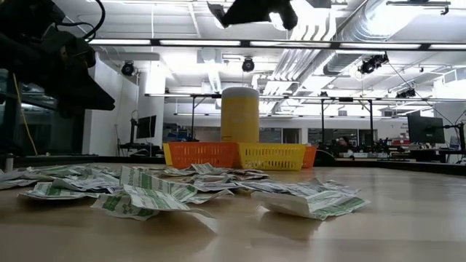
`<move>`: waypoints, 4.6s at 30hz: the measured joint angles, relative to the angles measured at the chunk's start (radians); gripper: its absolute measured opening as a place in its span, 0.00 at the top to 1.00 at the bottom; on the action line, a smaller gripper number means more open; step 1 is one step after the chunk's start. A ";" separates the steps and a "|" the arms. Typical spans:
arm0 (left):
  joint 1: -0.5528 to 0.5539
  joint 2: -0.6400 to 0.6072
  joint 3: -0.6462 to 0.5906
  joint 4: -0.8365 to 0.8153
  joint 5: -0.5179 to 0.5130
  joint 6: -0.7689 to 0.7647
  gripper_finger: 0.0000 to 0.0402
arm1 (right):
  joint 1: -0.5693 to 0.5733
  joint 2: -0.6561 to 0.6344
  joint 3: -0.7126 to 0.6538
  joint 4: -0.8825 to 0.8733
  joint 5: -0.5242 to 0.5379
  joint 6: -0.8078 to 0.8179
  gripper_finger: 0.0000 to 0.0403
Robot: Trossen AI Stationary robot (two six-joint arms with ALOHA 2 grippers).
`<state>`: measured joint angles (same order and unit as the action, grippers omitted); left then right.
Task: Pick & Place First Aid Supplies
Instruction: Put the blue alcohol pad into the top yellow basket
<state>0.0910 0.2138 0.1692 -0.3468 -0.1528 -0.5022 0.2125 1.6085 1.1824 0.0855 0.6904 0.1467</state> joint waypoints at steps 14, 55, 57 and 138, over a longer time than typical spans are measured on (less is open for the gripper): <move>0.000 0.000 0.000 0.081 0.050 -0.002 0.80 | -0.057 0.009 0.124 -0.067 0.054 -0.032 1.00; 0.000 0.707 0.481 0.630 -0.143 0.258 0.43 | -0.107 0.329 0.520 -0.209 0.258 -0.409 1.00; 0.000 0.707 0.486 0.628 -0.157 0.258 0.43 | -0.101 0.329 0.520 -0.220 0.257 -0.409 1.00; 0.721 1.368 0.810 0.152 0.293 0.089 1.00 | -0.102 -0.013 0.520 -1.168 0.166 0.538 0.56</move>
<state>0.8124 1.5819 0.9796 -0.1951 0.1401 -0.4128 0.1108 1.5959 1.7020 -1.0821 0.8562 0.6846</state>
